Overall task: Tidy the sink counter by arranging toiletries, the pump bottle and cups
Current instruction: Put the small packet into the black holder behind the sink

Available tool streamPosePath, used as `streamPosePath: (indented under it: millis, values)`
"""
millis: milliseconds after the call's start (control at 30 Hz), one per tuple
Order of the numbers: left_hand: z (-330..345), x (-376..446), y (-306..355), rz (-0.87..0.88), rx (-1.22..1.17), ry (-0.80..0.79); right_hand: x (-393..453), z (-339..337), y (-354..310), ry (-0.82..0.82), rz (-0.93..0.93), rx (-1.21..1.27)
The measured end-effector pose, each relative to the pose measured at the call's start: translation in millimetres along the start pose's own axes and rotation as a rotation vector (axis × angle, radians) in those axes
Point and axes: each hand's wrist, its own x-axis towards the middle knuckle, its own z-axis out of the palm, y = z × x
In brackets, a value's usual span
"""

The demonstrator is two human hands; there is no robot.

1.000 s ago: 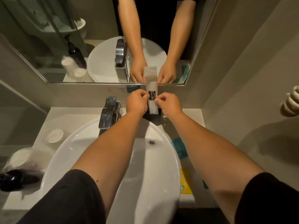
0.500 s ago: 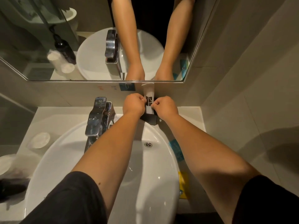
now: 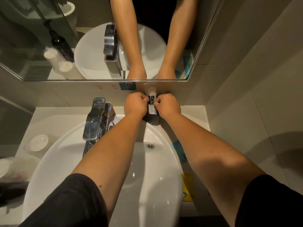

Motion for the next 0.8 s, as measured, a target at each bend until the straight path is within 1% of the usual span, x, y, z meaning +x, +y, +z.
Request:
streamPosePath:
  millis: [167, 333, 467, 567, 733, 800]
  values:
    - [0.6, -3.3, -1.2, 0.002, 0.011, 0.018, -7.1, -4.6, 2.8, 0.044, -0.020, 0.052]
    - [-6.7, -10.8, 1.3, 0.003, 0.018, 0.045, -13.4, -16.2, 4.8, 0.051, -0.052, 0.187]
    - [-14.8, -22.3, 6.2, 0.007, 0.020, 0.068, -21.4, -30.6, 2.5, 0.072, -0.064, 0.195]
    - [-22.4, -36.6, 12.5, 0.055, 0.064, 0.047, -34.0, -45.2, 4.1, 0.090, -0.113, 0.094]
    - [-33.1, -69.1, 14.0, 0.257, 0.251, 0.019, -63.4, -69.6, 18.1, 0.058, -0.279, -0.302]
    - [-32.9, -81.5, 10.6, 0.359, 0.339, 0.011, -77.9, -77.9, 25.8, 0.052, -0.313, -0.414]
